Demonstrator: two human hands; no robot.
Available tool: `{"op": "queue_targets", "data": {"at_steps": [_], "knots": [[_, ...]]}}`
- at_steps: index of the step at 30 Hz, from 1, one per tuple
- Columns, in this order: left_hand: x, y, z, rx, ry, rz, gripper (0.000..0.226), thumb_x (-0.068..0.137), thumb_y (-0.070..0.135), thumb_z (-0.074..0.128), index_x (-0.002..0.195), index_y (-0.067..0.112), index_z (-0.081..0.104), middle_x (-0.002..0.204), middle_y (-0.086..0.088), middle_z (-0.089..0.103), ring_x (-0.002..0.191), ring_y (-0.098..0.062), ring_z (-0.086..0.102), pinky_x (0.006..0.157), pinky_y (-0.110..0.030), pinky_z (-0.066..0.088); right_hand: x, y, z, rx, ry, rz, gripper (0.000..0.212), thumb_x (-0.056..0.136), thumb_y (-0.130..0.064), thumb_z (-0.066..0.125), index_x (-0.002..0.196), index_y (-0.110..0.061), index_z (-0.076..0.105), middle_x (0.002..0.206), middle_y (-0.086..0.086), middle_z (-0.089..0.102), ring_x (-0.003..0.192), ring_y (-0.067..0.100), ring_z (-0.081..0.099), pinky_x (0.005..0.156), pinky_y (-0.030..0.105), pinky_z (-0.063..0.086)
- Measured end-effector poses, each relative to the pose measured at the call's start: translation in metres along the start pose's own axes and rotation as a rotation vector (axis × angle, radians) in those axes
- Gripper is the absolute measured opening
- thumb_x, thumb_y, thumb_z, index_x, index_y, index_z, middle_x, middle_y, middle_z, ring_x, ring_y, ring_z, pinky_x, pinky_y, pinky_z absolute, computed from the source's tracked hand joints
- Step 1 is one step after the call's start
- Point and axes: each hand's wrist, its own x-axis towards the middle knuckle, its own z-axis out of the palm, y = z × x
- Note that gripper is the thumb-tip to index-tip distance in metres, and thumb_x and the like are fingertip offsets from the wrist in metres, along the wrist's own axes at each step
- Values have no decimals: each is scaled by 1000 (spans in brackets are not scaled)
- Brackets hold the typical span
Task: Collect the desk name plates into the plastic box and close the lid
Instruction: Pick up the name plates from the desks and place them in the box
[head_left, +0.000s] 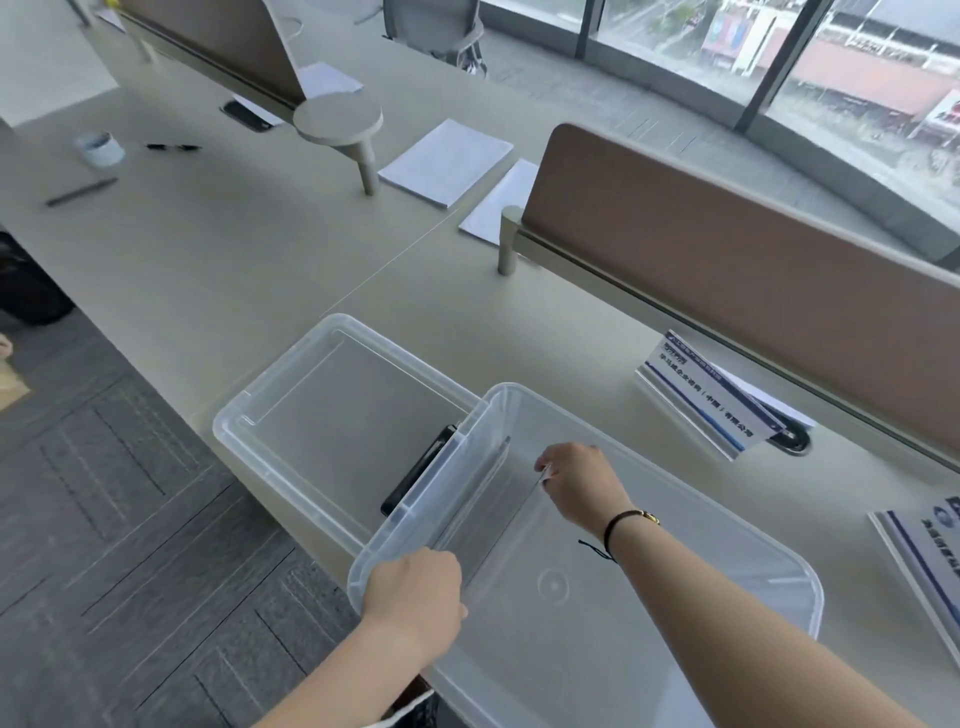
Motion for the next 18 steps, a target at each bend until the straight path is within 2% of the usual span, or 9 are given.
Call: {"op": "queue_targets", "data": {"at_steps": [3, 7, 11, 15, 18], "knots": [[-1, -1, 0, 32, 20, 1, 25, 96, 39, 57, 79, 20, 55, 72, 1, 62, 69, -22, 64, 59, -28, 46, 3, -5, 2, 34, 1, -6, 38, 83, -2, 42, 95, -23, 72, 97, 9, 70, 77, 20, 60, 64, 24, 43], [-1, -1, 1, 63, 44, -15, 14, 94, 29, 56, 83, 21, 52, 72, 2, 59, 66, -22, 60, 55, -27, 41, 5, -11, 4, 49, -4, -21, 37, 85, -1, 44, 98, -21, 72, 99, 9, 71, 89, 21, 59, 69, 24, 43], [-1, -3, 1, 72, 62, -19, 15, 95, 28, 56, 83, 21, 50, 65, 4, 51, 64, -21, 54, 55, -28, 39, 7, -11, 6, 59, -11, 0, 37, 83, -1, 45, 93, -27, 71, 99, 9, 68, 76, 20, 63, 64, 26, 47], [-4, -2, -2, 70, 59, 5, 21, 96, 36, 56, 82, 20, 52, 68, 3, 54, 64, -21, 54, 57, -28, 40, 7, -11, 6, 68, -2, 14, 42, 83, 2, 41, 95, -23, 72, 99, 9, 67, 67, 19, 60, 53, 22, 41], [-5, -1, -3, 64, 51, 11, 23, 96, 37, 56, 82, 20, 52, 71, 2, 57, 65, -21, 55, 58, -28, 41, 7, -11, 7, 78, 3, 15, 45, 81, 4, 38, 97, -23, 71, 98, 9, 67, 68, 19, 61, 50, 24, 42]]}}
